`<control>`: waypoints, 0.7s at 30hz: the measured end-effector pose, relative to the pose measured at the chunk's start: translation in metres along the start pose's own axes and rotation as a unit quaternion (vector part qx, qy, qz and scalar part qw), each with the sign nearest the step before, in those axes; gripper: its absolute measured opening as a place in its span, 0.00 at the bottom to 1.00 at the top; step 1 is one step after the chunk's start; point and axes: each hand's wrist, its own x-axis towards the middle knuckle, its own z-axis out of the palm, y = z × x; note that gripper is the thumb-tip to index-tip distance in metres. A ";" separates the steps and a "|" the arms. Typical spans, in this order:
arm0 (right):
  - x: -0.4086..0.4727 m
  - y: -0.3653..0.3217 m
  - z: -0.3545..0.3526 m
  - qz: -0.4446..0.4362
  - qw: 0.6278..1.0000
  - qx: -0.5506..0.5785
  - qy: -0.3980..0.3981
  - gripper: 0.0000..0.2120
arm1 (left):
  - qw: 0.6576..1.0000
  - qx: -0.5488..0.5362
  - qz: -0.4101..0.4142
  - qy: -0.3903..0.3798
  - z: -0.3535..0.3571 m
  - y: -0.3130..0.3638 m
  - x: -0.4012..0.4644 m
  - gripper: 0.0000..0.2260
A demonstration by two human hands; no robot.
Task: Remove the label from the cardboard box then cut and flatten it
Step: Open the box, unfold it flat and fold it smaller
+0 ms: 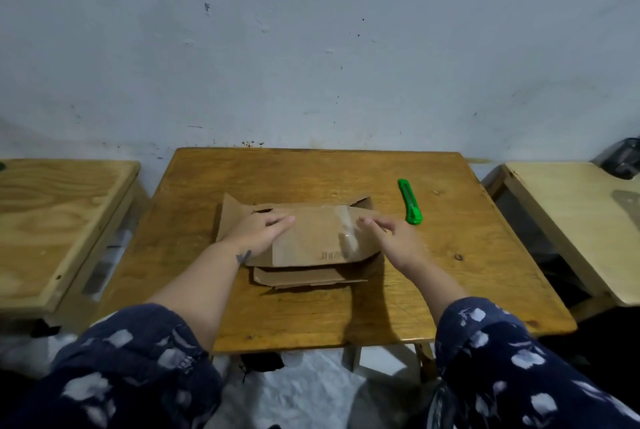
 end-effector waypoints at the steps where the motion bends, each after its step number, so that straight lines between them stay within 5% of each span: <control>1: 0.001 0.005 0.001 -0.010 0.999 -0.039 -0.007 0.19 | 0.999 0.032 0.005 0.004 0.004 -0.003 -0.001 0.28; 5: 0.005 0.033 0.012 -0.065 0.970 -0.222 -0.072 0.20 | 0.996 0.077 0.018 0.036 0.021 -0.010 -0.005 0.26; 9: -0.003 0.057 0.019 -0.102 0.948 -0.287 -0.095 0.19 | 0.976 0.185 0.039 0.104 0.030 -0.007 -0.006 0.23; 21: -0.015 0.081 0.004 -0.162 0.910 -0.342 -0.168 0.30 | 0.946 0.322 0.021 0.010 0.040 -0.053 0.009 0.26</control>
